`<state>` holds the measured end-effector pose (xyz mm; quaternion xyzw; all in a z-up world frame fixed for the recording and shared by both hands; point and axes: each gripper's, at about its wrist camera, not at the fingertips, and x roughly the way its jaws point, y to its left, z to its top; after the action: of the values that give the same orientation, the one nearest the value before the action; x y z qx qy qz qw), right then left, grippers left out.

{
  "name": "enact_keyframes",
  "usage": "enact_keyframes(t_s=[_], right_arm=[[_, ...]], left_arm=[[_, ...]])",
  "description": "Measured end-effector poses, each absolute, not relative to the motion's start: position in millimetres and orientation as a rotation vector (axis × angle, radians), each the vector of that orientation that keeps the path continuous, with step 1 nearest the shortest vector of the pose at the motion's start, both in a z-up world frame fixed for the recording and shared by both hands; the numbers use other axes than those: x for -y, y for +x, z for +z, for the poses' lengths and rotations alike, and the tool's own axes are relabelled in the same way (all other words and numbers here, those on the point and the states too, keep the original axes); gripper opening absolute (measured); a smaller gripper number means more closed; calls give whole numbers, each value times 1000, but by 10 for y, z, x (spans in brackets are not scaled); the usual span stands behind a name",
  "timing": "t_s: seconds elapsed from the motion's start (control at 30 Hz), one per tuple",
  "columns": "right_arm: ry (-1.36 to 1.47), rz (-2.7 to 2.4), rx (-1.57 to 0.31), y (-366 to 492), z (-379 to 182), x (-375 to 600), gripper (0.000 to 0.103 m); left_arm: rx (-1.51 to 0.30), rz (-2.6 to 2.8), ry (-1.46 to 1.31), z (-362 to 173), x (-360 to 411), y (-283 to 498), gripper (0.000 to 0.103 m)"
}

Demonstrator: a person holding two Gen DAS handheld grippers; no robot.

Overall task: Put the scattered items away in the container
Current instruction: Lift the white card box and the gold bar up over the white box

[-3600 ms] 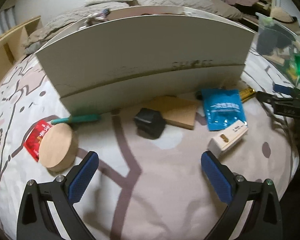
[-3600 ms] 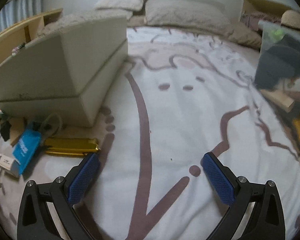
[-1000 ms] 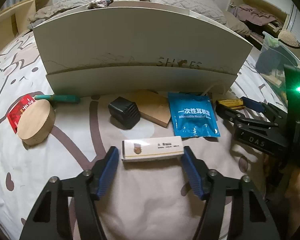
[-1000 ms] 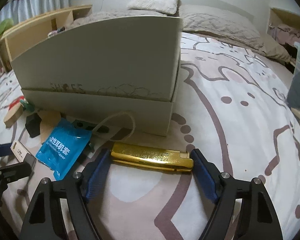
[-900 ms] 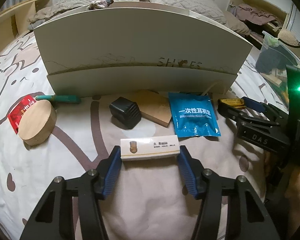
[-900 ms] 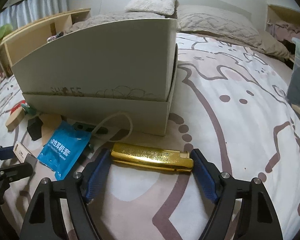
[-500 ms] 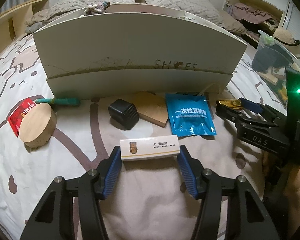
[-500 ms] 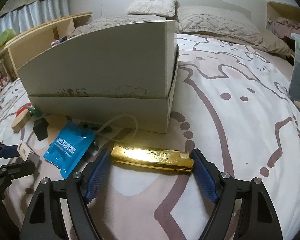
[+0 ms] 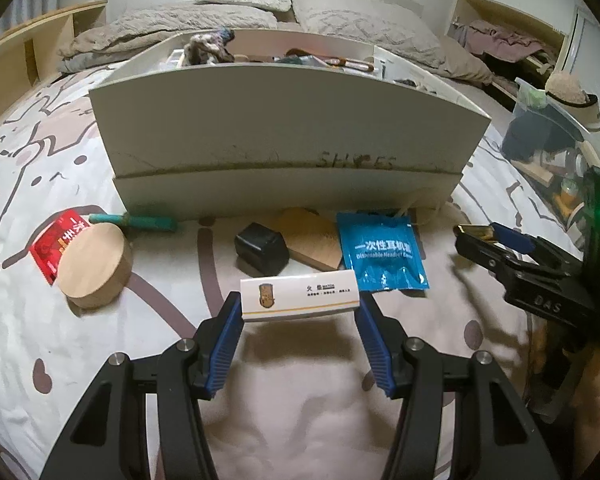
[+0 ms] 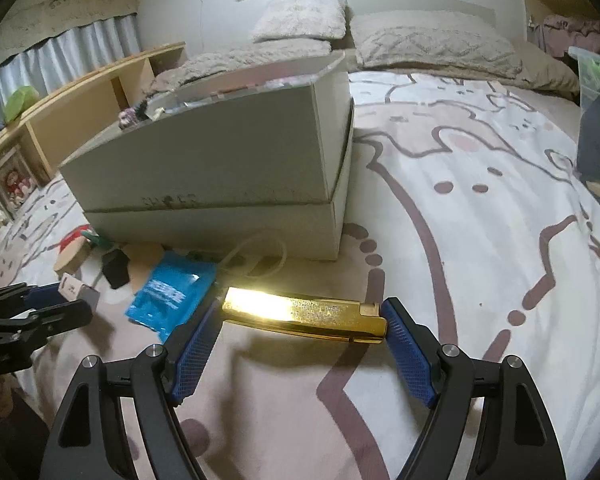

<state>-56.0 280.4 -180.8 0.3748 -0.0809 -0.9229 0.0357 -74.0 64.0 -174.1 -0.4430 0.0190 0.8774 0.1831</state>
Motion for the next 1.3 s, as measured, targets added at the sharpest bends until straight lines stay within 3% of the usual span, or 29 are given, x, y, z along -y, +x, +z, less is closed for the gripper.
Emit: enact_keyframes(t_s=[0.6,1.3], right_arm=[[893,-2811,225,-334,-1100,-2700,81],[715,-2779,183,-762,-387,-2751,82]], left_arm=[[-21,2560,-1091,-1250,-426,-759,57],[35,2578,-926,-568,-396,-1307,57]])
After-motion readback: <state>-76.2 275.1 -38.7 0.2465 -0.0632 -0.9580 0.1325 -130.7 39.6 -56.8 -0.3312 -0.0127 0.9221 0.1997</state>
